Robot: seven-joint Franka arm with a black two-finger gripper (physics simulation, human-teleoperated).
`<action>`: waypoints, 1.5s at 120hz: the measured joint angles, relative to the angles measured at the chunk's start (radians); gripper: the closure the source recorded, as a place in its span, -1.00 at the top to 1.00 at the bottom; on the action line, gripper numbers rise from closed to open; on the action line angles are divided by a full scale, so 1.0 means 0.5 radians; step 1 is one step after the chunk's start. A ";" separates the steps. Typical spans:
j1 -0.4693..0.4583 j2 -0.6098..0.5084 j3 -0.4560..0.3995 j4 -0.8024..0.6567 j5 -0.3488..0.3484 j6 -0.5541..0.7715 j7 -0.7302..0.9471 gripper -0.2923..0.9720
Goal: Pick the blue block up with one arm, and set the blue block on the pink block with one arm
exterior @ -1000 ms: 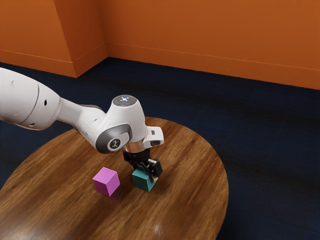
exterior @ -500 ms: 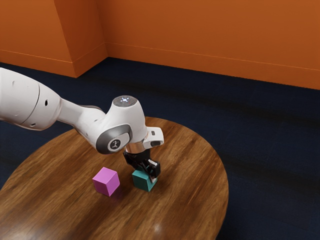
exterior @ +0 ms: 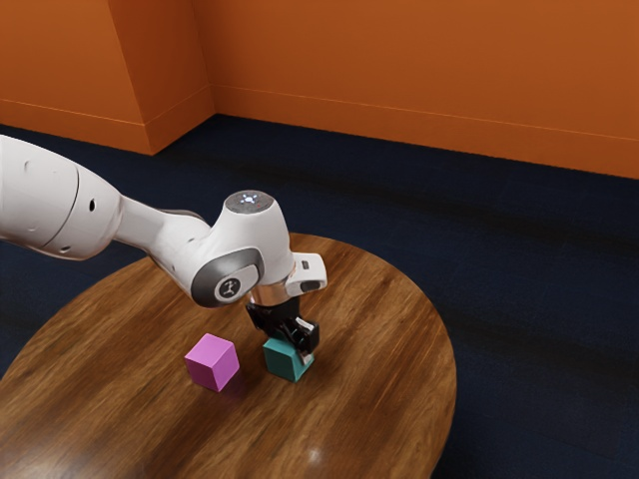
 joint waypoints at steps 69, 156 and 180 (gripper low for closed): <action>0.149 -0.543 0.012 -0.236 0.005 -0.124 -0.036 0.02; 0.160 -0.893 0.107 -0.555 -0.375 -0.142 0.161 0.03; 0.160 -0.882 0.104 -0.560 -0.399 -0.121 0.275 0.03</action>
